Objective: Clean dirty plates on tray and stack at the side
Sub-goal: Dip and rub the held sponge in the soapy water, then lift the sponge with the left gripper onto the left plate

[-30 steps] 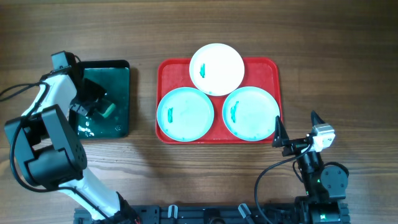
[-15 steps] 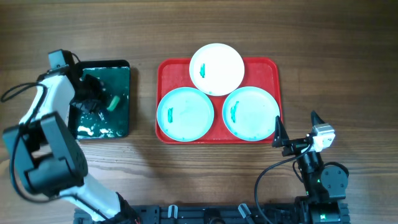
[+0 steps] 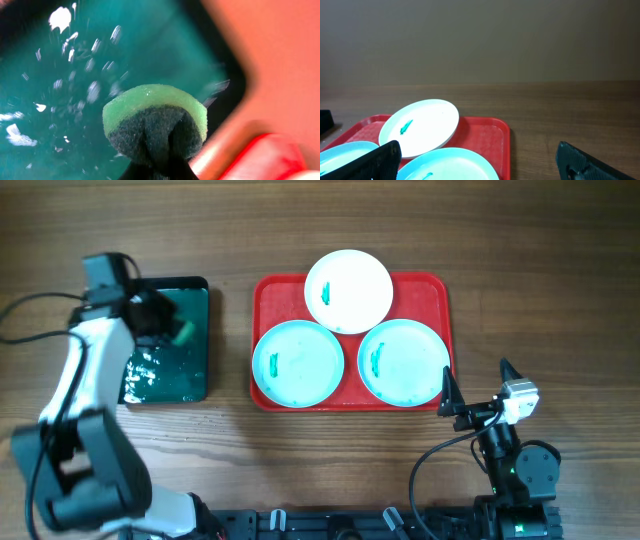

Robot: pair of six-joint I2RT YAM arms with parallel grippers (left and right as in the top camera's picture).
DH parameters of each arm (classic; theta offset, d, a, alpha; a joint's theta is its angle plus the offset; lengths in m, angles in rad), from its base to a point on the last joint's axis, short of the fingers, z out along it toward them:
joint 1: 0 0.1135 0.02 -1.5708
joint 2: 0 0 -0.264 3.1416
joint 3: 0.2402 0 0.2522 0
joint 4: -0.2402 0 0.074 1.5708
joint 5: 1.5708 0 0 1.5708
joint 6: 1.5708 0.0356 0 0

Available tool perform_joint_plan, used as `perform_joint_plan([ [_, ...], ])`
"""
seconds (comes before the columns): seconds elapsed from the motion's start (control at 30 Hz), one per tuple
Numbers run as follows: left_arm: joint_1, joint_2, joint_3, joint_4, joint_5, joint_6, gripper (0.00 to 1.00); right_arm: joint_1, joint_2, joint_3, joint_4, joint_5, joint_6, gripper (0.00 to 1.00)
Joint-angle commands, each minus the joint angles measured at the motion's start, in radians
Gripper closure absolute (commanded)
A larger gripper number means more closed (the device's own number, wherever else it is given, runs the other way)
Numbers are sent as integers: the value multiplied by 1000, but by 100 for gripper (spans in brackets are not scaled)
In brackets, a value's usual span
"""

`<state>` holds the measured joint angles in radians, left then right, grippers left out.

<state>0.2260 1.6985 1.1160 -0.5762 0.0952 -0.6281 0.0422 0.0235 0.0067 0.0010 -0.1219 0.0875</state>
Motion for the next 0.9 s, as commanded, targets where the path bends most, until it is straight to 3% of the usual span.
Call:
perform_joint_plan([
  [0.0, -3, 24, -14, -15, -127, 22, 96, -5, 1, -2, 5, 18, -9, 0],
  [0.2, -8, -188, 13, -74, -120, 22, 96, -5, 1, -2, 5, 18, -9, 0],
  [0.37, -70, -435, 12, -86, 241, 22, 96, -5, 1, -2, 5, 18, -9, 1],
  [0.47, -160, -484, 12, -119, 327, 22, 96, -5, 1, -2, 5, 18, -9, 0],
  [0.6, -379, -440, -9, -162, 286, 49, 96, -5, 1, -2, 5, 18, -9, 0],
  [0.7, -538, -354, -36, -154, 148, 47, 96, -5, 1, -2, 5, 18, -8, 1],
  [0.87, -708, -164, -47, -91, 59, 44, 96, -5, 1, -2, 5, 18, -9, 0],
])
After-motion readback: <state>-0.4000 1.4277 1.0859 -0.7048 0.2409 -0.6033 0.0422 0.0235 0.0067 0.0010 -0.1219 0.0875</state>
